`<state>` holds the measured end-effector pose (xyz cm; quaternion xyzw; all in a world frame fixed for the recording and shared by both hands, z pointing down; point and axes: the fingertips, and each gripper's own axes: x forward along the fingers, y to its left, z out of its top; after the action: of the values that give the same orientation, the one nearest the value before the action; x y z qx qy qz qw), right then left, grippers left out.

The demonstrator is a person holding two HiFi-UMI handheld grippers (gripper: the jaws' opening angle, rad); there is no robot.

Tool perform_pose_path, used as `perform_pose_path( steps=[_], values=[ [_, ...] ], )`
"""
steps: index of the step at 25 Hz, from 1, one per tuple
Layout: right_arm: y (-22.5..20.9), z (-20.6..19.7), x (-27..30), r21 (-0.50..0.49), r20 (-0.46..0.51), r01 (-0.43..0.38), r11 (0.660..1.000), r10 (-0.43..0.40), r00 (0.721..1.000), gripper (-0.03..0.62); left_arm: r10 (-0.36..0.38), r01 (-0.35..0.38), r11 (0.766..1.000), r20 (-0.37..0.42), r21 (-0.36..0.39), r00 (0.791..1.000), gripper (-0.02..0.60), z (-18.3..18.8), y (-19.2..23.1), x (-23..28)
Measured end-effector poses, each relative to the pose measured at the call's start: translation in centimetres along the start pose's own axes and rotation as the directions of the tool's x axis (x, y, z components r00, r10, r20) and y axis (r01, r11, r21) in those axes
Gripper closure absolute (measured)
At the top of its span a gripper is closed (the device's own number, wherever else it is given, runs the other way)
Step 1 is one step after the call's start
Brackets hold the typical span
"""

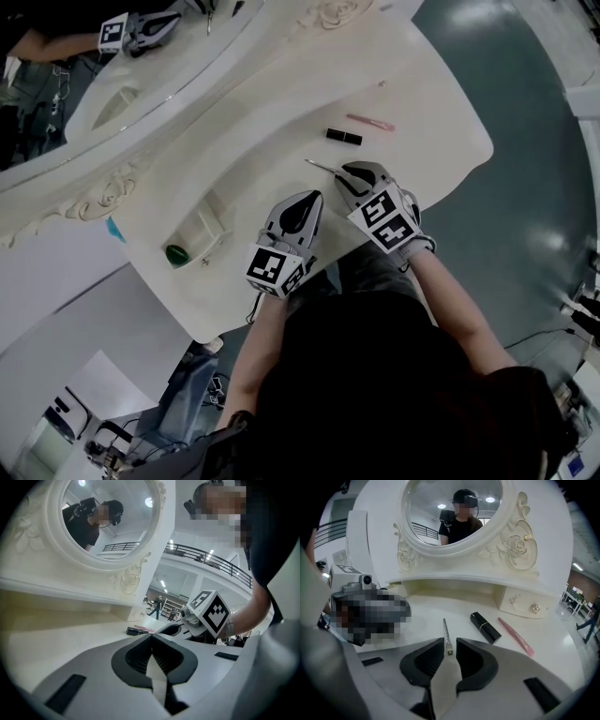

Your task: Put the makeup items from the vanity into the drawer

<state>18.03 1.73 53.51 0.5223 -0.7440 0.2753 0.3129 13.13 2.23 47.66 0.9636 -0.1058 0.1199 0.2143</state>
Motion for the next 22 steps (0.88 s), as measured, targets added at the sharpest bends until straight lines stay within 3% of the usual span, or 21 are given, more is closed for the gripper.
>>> perform_pose_path(
  steps=[12,18,22],
  values=[
    [-0.4,0.0,1.5,-0.066,-0.052,-0.055,0.996,0.051,0.997,0.523,0.046,-0.046,0.999,0.005,-0.01,0.999,0.569,0.2,1.0,1.1],
    [0.2,-0.2,1.6,-0.197,-0.094,-0.055,0.979,0.037,0.995,0.539,0.062,-0.062,0.998,0.011,-0.018,0.998,0.569,0.3,1.2,1.3],
    [0.3,-0.2,1.4,-0.193,-0.089,-0.067,0.979,0.05,0.995,0.542,0.073,-0.073,0.997,0.018,-0.018,0.997,0.569,0.5,1.2,1.1]
  ],
)
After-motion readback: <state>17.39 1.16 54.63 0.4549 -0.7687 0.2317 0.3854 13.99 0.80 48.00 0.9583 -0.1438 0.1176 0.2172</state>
